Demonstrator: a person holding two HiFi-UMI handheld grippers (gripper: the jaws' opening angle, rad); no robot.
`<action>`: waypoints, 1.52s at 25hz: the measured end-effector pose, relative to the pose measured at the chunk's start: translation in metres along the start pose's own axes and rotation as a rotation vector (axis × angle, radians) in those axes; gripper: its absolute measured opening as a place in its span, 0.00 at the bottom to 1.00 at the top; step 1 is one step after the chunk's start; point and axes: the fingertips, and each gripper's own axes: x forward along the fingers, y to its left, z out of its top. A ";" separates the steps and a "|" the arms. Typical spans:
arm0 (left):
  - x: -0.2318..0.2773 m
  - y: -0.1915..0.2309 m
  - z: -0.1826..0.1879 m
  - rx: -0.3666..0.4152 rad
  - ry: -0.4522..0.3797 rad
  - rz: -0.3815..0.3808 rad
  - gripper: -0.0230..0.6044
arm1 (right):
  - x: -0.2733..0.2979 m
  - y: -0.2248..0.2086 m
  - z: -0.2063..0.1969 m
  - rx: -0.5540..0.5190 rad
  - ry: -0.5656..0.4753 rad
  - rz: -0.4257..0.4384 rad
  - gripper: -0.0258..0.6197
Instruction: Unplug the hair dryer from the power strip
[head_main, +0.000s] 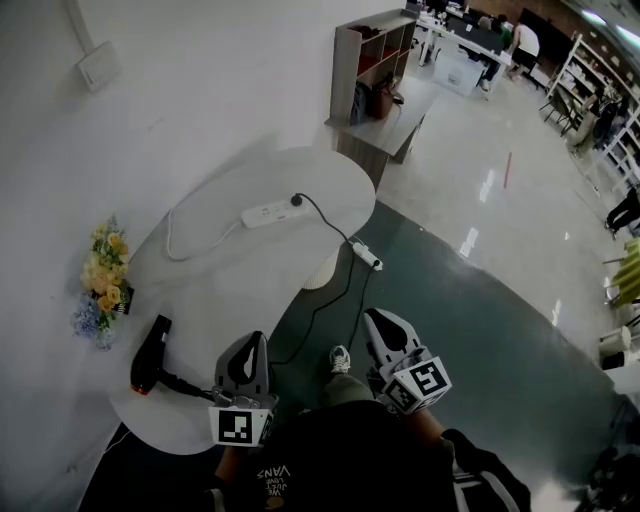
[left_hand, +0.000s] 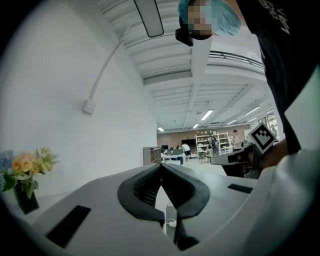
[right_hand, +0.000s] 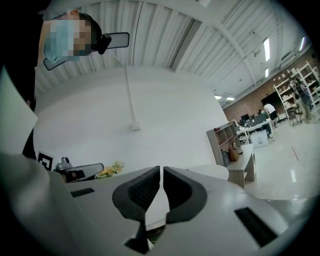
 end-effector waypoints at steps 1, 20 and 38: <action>0.014 0.002 0.002 -0.001 -0.006 0.004 0.07 | 0.009 -0.008 0.003 -0.003 0.005 0.011 0.11; 0.174 0.014 -0.010 0.048 0.021 0.119 0.07 | 0.129 -0.105 0.013 0.036 0.125 0.204 0.11; 0.240 0.098 -0.028 0.098 0.052 0.099 0.07 | 0.236 -0.087 -0.047 0.018 0.249 0.188 0.11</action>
